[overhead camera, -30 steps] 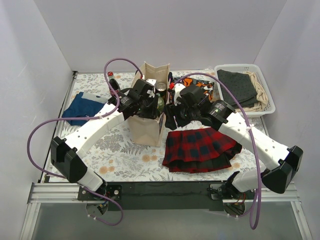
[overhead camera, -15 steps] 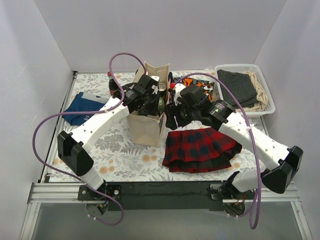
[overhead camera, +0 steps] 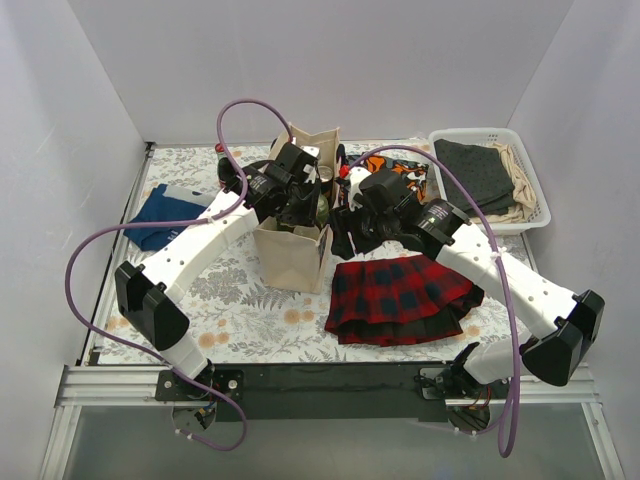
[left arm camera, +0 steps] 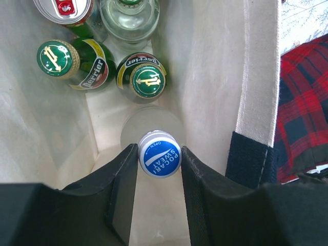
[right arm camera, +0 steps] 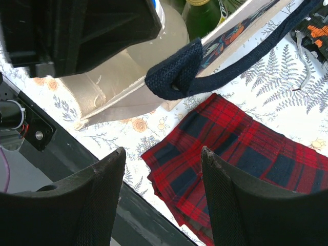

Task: Take the beverage out of the canvas bag
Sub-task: Take out the drink from the canvas bag.

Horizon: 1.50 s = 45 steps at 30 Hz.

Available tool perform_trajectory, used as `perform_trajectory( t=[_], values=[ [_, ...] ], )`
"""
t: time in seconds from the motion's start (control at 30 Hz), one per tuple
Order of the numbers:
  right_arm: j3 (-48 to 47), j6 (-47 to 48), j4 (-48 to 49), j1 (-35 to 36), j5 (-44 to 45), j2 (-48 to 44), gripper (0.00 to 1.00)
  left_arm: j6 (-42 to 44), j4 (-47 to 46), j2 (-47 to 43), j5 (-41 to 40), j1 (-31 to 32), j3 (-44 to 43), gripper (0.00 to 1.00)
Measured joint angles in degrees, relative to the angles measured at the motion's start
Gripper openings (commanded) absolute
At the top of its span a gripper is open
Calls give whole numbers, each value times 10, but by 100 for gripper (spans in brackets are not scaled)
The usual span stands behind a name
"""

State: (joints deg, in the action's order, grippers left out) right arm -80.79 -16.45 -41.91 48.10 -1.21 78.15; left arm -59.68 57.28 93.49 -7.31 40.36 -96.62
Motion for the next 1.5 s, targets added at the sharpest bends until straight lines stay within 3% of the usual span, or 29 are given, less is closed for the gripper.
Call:
perform_trajectory(
  t=[0.63,0.9,1.1,1.5],
  values=[
    [-1,2,0,-4,9,2,66,9,27,9,-13,0,-57,0],
    [-1,1,0,-5,21,2,66,5,-25,3,-22,0,28,0],
    [-1,2,0,-5,25,3,66,3,-31,-4,-32,0,28,0],
    [0,2,0,-9,26,7,66,8,29,5,-40,0,-159,0]
  ],
)
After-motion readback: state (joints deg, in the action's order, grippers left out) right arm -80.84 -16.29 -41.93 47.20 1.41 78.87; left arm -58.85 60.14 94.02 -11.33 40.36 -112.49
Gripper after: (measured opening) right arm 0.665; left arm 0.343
